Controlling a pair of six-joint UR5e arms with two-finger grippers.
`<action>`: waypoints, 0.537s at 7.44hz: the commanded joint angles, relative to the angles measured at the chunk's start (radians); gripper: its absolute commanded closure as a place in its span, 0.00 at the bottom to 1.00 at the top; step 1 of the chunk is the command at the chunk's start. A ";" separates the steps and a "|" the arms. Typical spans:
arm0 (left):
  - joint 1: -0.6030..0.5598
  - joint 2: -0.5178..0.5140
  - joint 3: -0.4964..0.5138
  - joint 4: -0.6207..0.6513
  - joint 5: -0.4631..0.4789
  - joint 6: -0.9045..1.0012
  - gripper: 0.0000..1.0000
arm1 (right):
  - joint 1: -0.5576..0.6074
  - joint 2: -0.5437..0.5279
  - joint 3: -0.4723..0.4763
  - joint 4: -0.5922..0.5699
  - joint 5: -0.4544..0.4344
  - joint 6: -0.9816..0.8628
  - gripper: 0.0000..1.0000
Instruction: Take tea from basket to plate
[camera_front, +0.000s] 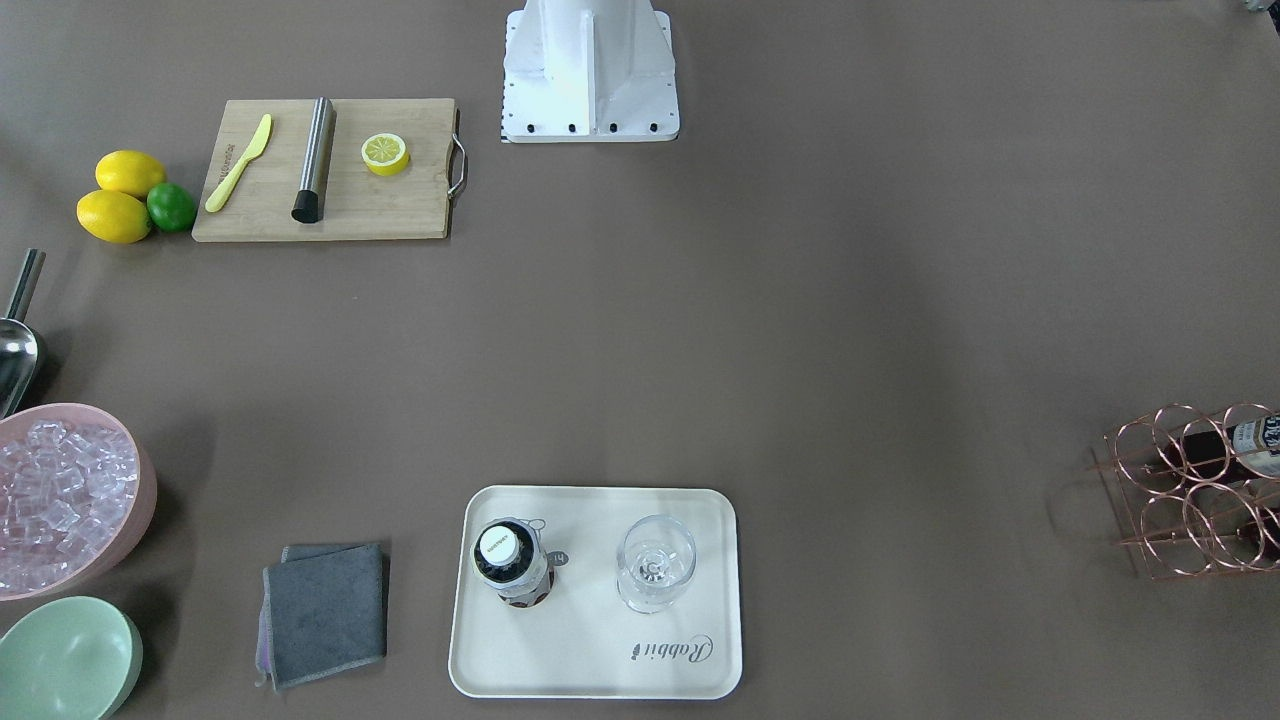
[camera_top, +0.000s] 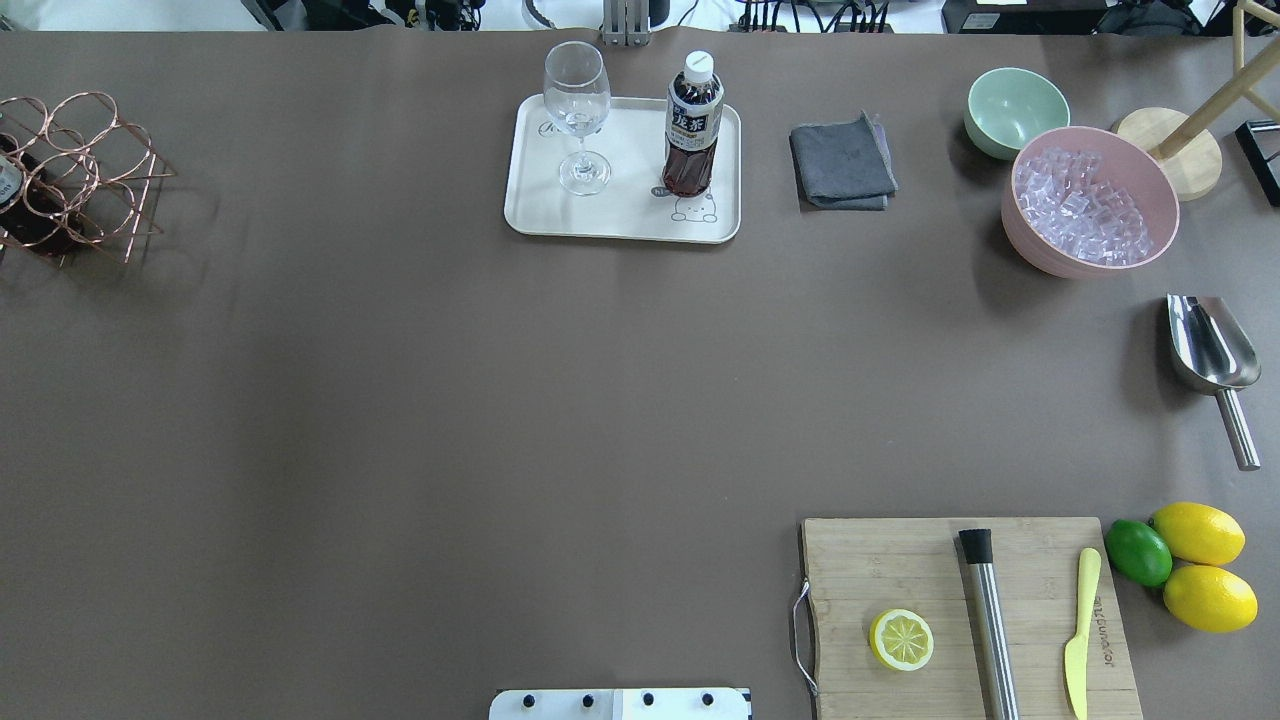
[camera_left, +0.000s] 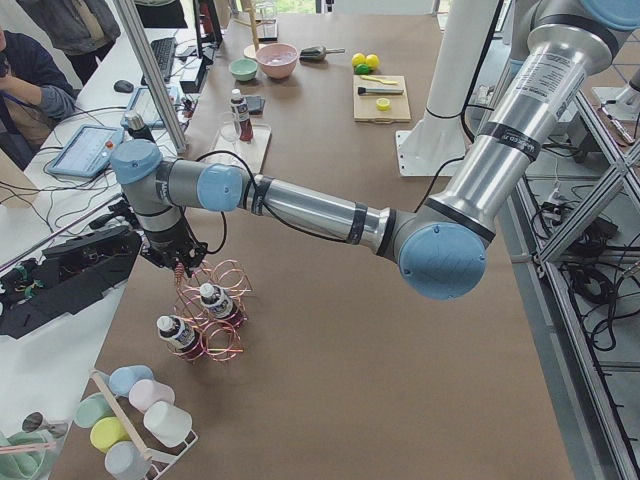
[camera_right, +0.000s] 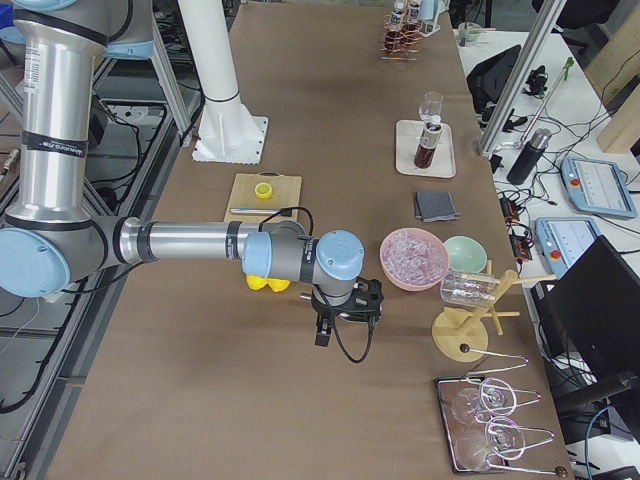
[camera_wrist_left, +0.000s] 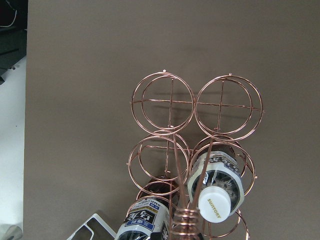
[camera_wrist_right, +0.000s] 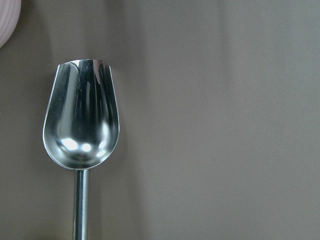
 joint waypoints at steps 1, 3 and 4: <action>0.003 0.010 -0.002 -0.012 0.002 -0.001 1.00 | 0.001 0.008 -0.016 0.051 -0.001 0.003 0.00; 0.003 0.009 -0.008 -0.012 0.002 0.000 0.94 | 0.001 -0.001 -0.018 0.050 -0.002 0.003 0.00; 0.003 0.010 -0.020 -0.009 0.002 0.000 0.81 | 0.001 -0.004 -0.019 0.050 -0.002 0.000 0.00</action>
